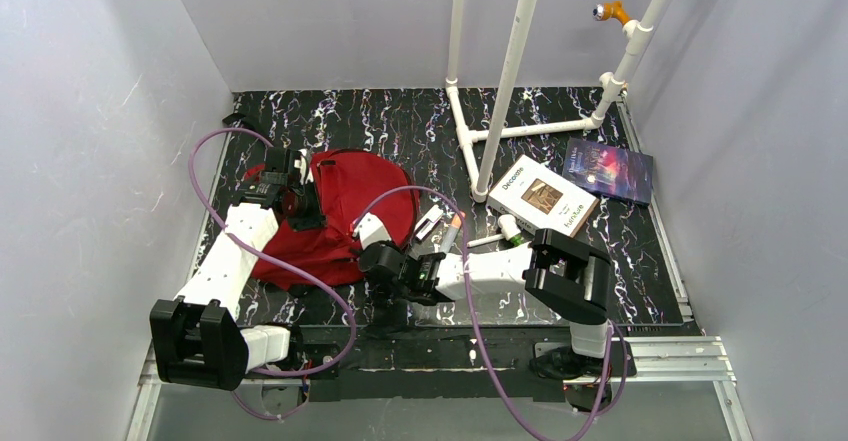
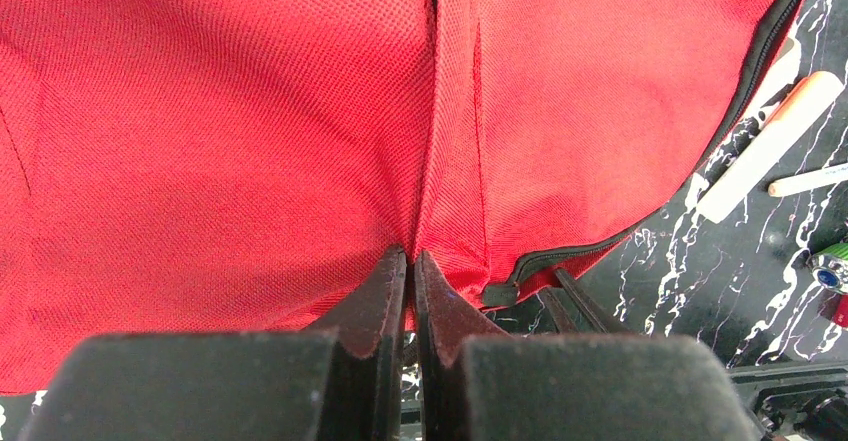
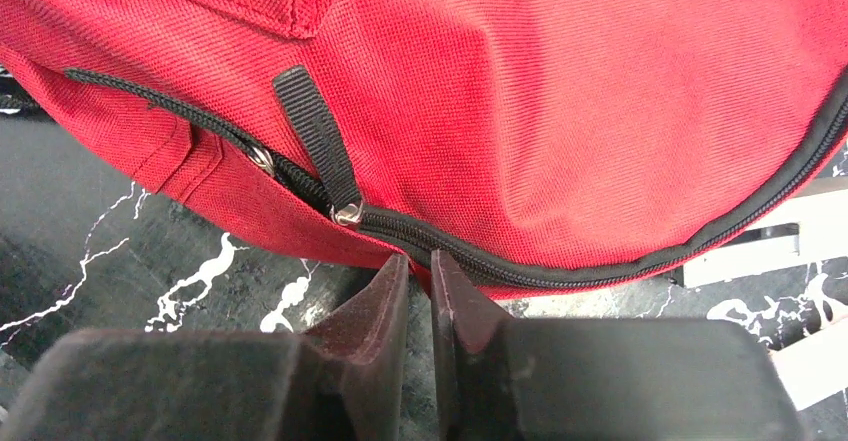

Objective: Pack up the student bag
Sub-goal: Unzip the student bag at the center of the board.

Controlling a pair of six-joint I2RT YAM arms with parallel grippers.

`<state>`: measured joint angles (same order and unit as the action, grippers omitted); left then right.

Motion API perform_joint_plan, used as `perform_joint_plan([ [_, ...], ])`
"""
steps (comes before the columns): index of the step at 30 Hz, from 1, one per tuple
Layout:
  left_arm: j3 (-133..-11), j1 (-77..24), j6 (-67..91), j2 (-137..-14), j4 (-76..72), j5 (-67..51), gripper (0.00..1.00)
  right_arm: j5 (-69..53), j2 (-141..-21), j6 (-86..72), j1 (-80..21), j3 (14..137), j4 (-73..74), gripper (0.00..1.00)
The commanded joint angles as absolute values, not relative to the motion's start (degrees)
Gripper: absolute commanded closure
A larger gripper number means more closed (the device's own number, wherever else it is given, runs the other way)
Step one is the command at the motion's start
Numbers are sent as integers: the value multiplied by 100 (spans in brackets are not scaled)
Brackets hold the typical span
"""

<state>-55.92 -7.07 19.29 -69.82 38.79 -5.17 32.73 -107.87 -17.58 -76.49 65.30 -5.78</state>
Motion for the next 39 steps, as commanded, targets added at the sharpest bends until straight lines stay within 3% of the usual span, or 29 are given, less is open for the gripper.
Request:
perform_joint_plan([
  [1,-5576,-686,1883,-6798,3735,-493,100,3626,-10577,-1626,-7664,6544,-974,74],
  [8,-5548,-686,1882,-6835,3709,-496,100,2187,-9785,-1437,-7563,5770,-2181,46],
  [12,-5630,-686,1881,-6946,3710,-616,100,1570,-9948,-1367,-7221,5973,-2294,47],
  [19,-5577,-686,1881,-6843,3705,-601,100,-745,-10612,-1561,-6471,6335,-2784,46],
  [29,-5587,-686,1889,-6924,3683,-710,100,-1134,-11110,-1602,-6390,6653,-2736,46],
  [32,-5589,-687,1890,-6930,3683,-741,100,-883,-11119,-1592,-6390,6720,-2558,55],
  [35,-5586,-686,1881,-6890,3696,-666,100,-398,-10968,-1629,-6390,6661,-2397,81],
  [39,-5538,-688,1897,-6799,3700,-478,100,-326,-10620,-1803,-6382,6512,-2365,93],
])
